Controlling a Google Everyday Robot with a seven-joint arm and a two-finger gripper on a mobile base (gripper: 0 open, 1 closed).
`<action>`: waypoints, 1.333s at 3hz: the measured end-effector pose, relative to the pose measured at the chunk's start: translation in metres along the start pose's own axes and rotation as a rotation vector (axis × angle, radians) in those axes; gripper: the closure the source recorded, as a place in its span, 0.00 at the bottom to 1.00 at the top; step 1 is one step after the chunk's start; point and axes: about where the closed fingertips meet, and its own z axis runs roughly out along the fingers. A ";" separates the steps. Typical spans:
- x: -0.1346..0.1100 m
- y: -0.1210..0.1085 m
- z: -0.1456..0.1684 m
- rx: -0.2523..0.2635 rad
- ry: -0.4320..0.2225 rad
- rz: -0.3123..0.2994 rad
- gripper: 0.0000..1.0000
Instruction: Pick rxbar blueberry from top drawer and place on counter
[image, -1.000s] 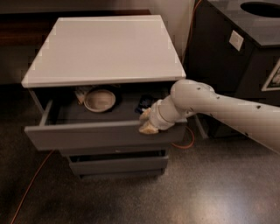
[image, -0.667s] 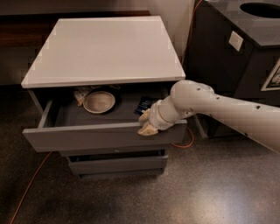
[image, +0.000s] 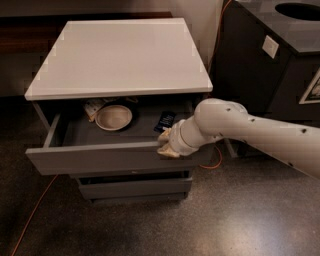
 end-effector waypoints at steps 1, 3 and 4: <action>-0.009 0.032 -0.018 0.026 -0.002 0.024 0.97; -0.015 0.058 -0.028 0.022 -0.012 0.046 1.00; -0.018 0.065 -0.031 0.010 -0.020 0.056 1.00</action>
Offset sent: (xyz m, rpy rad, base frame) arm -0.0896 0.0077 0.0198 0.0433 0.0167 -0.0622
